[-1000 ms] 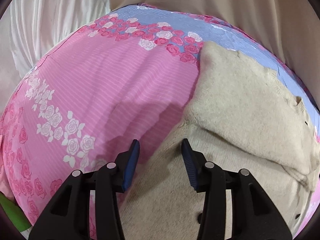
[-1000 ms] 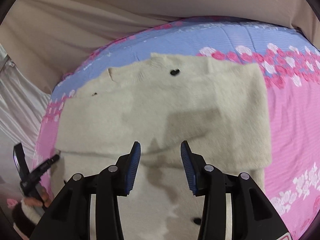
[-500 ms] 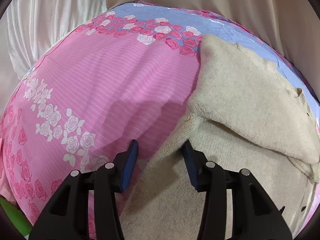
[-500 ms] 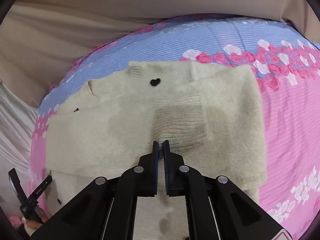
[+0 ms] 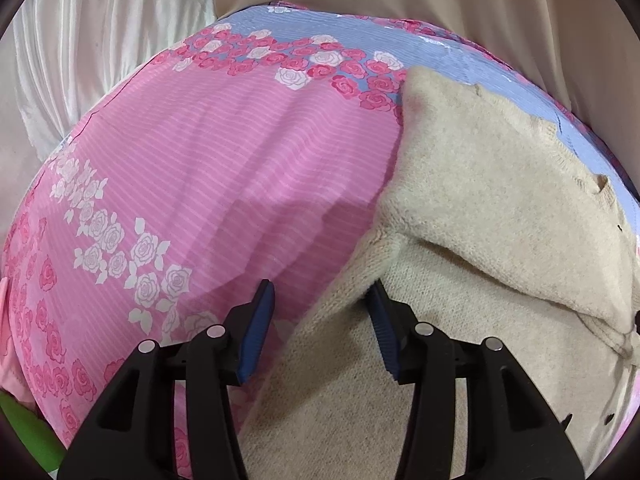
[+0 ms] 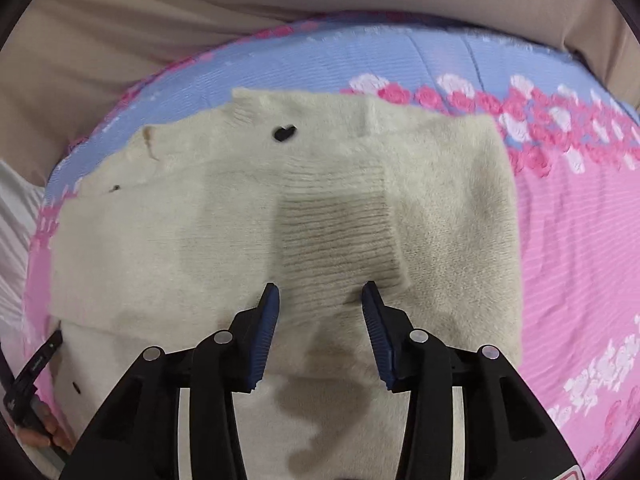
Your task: Fold small clothes
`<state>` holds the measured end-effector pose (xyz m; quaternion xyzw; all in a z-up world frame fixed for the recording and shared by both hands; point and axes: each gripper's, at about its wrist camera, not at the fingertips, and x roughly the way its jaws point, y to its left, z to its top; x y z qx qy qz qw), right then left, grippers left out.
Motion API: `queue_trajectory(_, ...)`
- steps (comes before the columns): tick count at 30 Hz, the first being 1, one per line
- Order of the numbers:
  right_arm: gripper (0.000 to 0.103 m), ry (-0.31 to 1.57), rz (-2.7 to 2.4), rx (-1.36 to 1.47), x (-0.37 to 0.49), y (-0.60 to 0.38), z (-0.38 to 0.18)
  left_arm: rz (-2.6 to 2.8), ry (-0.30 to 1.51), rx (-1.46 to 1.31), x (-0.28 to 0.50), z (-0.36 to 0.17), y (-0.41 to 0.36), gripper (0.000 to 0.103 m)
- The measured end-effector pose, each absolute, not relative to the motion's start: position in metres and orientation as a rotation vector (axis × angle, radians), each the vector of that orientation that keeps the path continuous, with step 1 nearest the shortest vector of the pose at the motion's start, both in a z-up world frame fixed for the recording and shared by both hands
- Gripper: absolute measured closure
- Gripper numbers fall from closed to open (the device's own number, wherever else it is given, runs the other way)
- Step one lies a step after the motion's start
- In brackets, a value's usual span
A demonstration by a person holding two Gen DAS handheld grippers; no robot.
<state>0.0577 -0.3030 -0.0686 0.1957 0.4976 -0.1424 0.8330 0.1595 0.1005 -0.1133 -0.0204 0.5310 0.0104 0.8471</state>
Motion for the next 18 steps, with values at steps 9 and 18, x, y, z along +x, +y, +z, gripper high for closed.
queue_trajectory(9,0.058,1.071,-0.281,0.368,0.008,-0.279,-0.063,0.017,1.135,-0.08,0.147,-0.112,0.104,0.055)
queue_trajectory(18,0.055,1.089,-0.348,0.466,-0.053,-0.308,-0.079,0.01,1.135,-0.032,0.124,-0.115,0.106,0.049)
